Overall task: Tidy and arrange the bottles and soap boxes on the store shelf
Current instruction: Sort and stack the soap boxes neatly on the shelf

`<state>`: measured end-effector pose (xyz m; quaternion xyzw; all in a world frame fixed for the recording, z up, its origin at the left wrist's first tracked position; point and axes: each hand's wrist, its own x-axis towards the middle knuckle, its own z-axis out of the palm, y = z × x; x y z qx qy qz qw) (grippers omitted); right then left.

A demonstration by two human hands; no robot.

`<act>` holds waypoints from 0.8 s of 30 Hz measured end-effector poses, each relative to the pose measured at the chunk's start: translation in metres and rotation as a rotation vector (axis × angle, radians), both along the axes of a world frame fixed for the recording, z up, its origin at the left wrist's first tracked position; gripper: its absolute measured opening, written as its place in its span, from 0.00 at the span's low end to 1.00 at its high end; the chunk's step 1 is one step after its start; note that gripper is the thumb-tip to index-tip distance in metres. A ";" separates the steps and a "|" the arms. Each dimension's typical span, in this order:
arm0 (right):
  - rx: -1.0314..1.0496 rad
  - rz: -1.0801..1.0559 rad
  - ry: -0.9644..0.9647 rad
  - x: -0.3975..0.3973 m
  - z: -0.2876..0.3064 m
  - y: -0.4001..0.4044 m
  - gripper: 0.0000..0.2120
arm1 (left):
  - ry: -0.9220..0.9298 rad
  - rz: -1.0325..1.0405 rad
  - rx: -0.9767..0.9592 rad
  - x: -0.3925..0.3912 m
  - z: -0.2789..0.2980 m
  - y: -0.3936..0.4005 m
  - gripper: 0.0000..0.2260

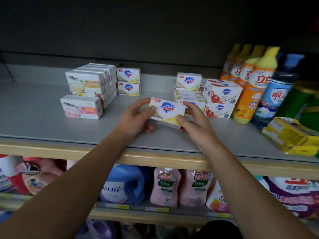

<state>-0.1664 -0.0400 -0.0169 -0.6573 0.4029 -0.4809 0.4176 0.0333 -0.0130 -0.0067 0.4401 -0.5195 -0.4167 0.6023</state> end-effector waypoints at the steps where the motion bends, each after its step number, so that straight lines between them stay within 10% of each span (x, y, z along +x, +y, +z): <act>1: -0.002 -0.024 0.013 0.000 -0.001 -0.001 0.23 | 0.011 -0.032 -0.013 0.002 0.000 0.002 0.11; 24: -0.497 -0.287 0.594 0.008 0.003 0.016 0.23 | 0.029 -0.030 -0.093 -0.001 -0.002 0.004 0.07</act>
